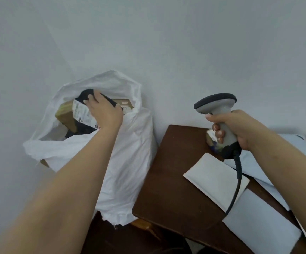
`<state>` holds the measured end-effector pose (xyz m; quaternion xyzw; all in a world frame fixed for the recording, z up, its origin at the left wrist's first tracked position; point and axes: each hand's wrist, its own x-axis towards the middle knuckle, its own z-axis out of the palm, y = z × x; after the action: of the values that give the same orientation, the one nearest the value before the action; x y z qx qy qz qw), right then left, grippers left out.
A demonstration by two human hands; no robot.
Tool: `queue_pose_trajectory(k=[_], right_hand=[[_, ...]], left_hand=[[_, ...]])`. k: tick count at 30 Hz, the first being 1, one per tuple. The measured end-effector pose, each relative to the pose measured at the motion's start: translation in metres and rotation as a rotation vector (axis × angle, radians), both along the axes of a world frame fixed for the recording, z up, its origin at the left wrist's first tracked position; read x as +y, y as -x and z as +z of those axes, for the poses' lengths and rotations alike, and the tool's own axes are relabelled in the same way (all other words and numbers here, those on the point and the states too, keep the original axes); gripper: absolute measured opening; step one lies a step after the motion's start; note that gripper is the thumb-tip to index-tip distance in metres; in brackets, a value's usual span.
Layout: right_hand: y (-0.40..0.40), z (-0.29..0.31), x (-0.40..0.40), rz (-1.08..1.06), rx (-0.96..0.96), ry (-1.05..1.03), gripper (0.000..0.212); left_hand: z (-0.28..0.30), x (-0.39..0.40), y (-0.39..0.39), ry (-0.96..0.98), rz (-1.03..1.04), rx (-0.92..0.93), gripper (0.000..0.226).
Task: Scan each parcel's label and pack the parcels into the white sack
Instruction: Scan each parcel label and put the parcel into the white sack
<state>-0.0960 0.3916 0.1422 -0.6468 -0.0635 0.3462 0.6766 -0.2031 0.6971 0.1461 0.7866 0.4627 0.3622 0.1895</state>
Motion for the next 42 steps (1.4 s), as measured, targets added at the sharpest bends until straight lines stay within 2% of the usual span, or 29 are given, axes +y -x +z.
queue_pose_trajectory(k=[2,4,7,11,15,18,22,26,29,31,34,37,39,40,42], right_hand=[[-0.006,-0.014,-0.012,-0.049,0.03,0.034,0.016],[-0.01,-0.03,-0.027,-0.094,0.059,0.081,0.015],[-0.015,-0.054,-0.055,-0.143,0.126,0.155,0.011],[-0.015,-0.089,-0.101,-0.219,0.223,0.195,0.009],[-0.011,-0.117,-0.137,-0.254,0.282,0.253,0.009],[-0.012,-0.129,-0.156,-0.251,0.291,0.289,0.014],[-0.017,-0.137,-0.168,-0.23,0.325,0.291,0.019],[-0.023,-0.142,-0.171,-0.212,0.346,0.291,0.02],[-0.025,-0.142,-0.169,-0.19,0.355,0.295,0.018],[-0.027,-0.141,-0.166,-0.179,0.35,0.298,0.018],[-0.032,-0.133,-0.157,-0.169,0.336,0.297,0.016],[-0.036,-0.123,-0.141,-0.181,0.31,0.27,0.013],[-0.037,-0.117,-0.128,-0.183,0.289,0.248,0.015],[-0.037,-0.114,-0.122,-0.176,0.278,0.243,0.015],[-0.033,-0.111,-0.108,-0.148,0.268,0.238,0.014]], left_hand=[[-0.023,-0.028,-0.021,-0.145,-0.244,-0.048,0.073],[-0.049,-0.067,-0.041,-0.185,-0.447,-0.065,0.067],[-0.101,-0.132,-0.06,-0.055,-0.686,0.028,0.061],[-0.177,-0.2,-0.064,0.164,-0.867,0.332,0.069],[-0.233,-0.245,-0.067,0.259,-0.906,0.673,0.077],[-0.253,-0.27,-0.074,0.351,-0.874,0.91,0.083],[-0.268,-0.288,-0.082,0.44,-0.83,1.067,0.09],[-0.284,-0.293,-0.074,0.243,-0.797,1.207,0.085],[-0.288,-0.286,-0.068,0.114,-0.805,1.098,0.067],[-0.274,-0.271,-0.071,0.206,-0.792,0.974,0.059],[-0.238,-0.242,-0.076,0.467,-0.715,0.654,0.051],[-0.204,-0.218,-0.071,0.783,-0.601,0.116,0.035],[-0.193,-0.205,-0.062,1.035,-0.469,-0.168,0.038],[-0.192,-0.2,-0.054,1.147,-0.417,-0.236,0.038],[-0.196,-0.194,-0.035,1.291,-0.333,-0.241,0.038]])
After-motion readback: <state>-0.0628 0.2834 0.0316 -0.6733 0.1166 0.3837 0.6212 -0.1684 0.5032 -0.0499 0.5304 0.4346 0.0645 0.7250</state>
